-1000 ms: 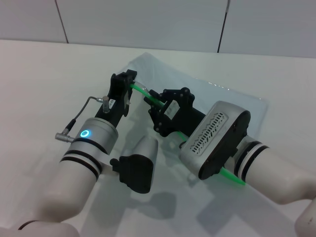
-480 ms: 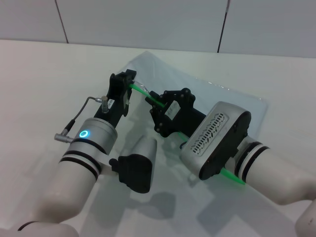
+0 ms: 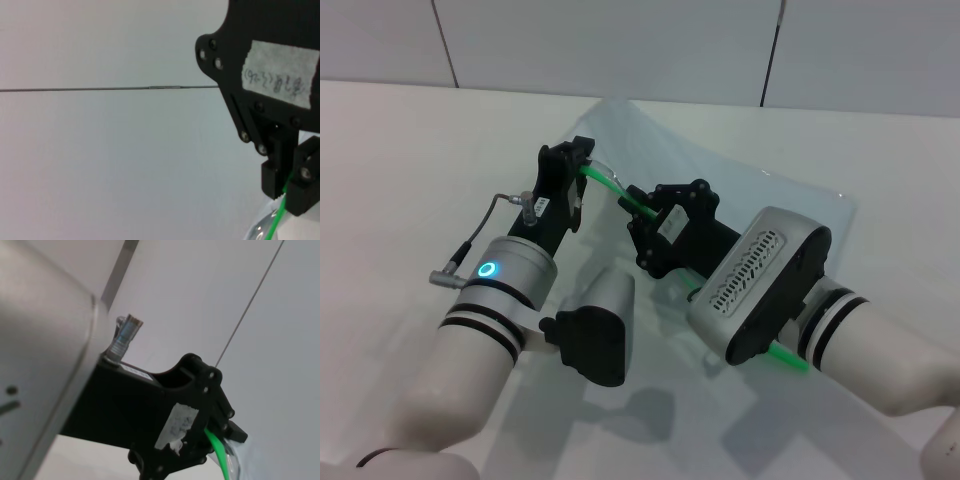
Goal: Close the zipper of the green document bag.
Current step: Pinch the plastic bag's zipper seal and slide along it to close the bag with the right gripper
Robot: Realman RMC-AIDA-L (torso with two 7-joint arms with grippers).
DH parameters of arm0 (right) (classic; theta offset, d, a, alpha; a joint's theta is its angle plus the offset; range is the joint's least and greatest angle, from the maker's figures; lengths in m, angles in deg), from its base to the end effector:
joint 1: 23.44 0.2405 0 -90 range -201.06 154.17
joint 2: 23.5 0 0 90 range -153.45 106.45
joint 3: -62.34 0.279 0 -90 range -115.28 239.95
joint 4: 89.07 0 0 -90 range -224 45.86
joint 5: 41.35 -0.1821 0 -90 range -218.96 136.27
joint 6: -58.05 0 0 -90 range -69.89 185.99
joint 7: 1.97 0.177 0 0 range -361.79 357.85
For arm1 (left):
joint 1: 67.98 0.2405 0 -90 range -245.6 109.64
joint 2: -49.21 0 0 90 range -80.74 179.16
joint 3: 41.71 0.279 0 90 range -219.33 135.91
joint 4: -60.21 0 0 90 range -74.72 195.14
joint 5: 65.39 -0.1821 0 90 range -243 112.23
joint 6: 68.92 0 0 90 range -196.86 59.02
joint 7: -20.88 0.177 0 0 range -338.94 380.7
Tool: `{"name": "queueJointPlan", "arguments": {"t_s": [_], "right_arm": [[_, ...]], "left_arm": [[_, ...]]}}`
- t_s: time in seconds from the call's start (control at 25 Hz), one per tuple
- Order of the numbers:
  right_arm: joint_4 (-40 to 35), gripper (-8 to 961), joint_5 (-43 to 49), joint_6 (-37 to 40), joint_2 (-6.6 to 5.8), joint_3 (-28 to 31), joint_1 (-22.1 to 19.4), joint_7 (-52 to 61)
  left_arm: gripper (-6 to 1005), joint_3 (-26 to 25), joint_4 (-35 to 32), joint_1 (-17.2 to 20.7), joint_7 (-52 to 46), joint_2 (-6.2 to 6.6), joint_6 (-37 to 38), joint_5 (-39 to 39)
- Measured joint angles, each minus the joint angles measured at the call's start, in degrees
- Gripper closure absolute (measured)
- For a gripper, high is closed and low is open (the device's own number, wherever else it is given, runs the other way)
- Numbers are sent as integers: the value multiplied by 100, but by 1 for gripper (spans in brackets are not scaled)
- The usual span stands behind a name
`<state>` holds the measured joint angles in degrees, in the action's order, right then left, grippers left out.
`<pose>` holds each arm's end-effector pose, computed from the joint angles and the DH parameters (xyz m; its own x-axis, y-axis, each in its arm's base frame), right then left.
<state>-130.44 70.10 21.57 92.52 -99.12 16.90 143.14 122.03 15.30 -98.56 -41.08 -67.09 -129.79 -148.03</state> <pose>0.1635 0.3622 -0.1568 0.9412 0.1883 -0.2805 -0.0763 -0.6903 -0.7195 -0.2250 0.3610 -0.0859 0.6984 -0.2370 -0.6754 -0.7023 -0.0450 -0.7105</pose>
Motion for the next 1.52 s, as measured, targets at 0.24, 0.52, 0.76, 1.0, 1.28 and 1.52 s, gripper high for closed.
{"name": "queueJointPlan", "arguments": {"t_s": [0.24,0.52,0.76,1.0,1.28,1.52], "right_arm": [[28,878,0,0,0,0,-16,0],[90,879,-2,0,0,1,-73,17],[158,879,-31,1,-1,1,-91,39],[202,879,-43,1,-1,19,-135,45],[265,878,-54,3,0,37,-152,57],[324,878,-59,17,0,41,-167,67]], "left_arm": [[947,-9,0,0,-74,3,-9,-6],[947,-12,-9,0,-208,5,-141,-7],[947,-19,-9,0,-237,11,-163,-4],[947,-36,-9,21,-237,12,-163,-4],[946,-45,-9,34,-250,12,-163,-6],[946,-45,-9,35,-252,12,-163,-7]]}}
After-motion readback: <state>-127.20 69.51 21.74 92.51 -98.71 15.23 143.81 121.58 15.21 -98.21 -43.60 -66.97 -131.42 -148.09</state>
